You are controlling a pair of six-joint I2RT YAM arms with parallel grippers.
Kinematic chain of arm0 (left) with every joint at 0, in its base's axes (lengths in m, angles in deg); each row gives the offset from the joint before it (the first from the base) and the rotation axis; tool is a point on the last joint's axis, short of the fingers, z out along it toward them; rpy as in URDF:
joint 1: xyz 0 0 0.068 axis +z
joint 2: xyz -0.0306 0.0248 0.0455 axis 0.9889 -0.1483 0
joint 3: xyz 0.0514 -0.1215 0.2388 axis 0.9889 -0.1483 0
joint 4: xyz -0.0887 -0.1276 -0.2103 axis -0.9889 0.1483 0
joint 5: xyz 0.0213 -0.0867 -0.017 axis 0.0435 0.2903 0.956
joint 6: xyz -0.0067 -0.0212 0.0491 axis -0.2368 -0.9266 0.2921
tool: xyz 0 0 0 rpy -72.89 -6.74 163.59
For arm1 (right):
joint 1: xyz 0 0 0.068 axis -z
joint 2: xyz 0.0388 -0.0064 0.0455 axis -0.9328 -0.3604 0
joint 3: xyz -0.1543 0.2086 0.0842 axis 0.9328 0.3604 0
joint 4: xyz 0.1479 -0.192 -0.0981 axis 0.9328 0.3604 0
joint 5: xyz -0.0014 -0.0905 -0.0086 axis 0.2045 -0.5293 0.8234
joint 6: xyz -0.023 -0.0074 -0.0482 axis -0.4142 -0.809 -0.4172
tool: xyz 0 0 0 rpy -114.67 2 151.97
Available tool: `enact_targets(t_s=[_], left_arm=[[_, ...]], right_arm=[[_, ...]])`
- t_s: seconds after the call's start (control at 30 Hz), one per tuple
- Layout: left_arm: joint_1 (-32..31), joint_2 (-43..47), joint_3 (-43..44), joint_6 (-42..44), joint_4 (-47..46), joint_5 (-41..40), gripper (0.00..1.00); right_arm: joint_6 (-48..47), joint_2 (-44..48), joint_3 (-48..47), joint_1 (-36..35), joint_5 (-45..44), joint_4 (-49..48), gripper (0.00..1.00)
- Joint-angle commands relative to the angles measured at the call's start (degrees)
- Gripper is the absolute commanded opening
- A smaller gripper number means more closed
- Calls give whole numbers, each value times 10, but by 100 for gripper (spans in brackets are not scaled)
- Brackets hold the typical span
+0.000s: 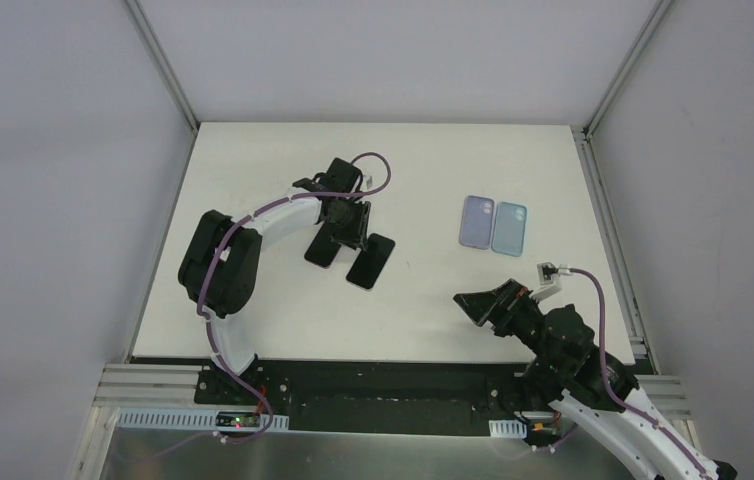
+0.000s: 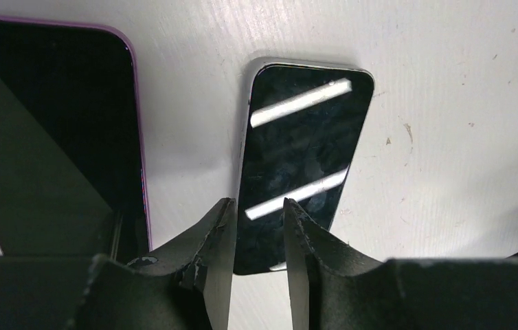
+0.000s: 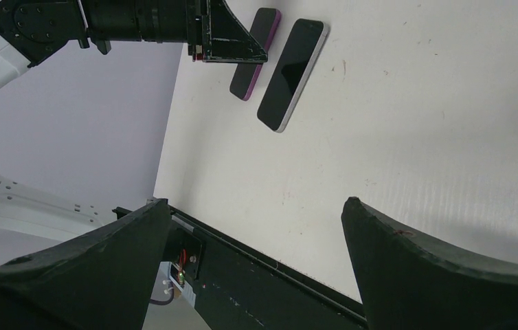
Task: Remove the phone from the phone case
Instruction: Place the phone at the center of the board, then move the phone to the center of the board.
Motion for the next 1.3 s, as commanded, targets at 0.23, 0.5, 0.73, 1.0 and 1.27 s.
enact_targets(t_s=[0.23,0.5,0.73,1.0,1.27], left_arm=[[-3,42,-18,-3,1,-69,37],[-128,84,-39,38,0,-263,60],[-222,27,-14,61,3,-411,81],[-238,-18,3,58,3,-433,99],[-240,-52,9,67,3,-469,91]], right_arm=[[-2,31,1,0,-16,-5,99],[-3,25,6,0,-22,-5,99],[0,26,3,0,-23,7,99],[-1,27,1,0,-29,12,99],[-6,17,-2,1,-29,7,99]])
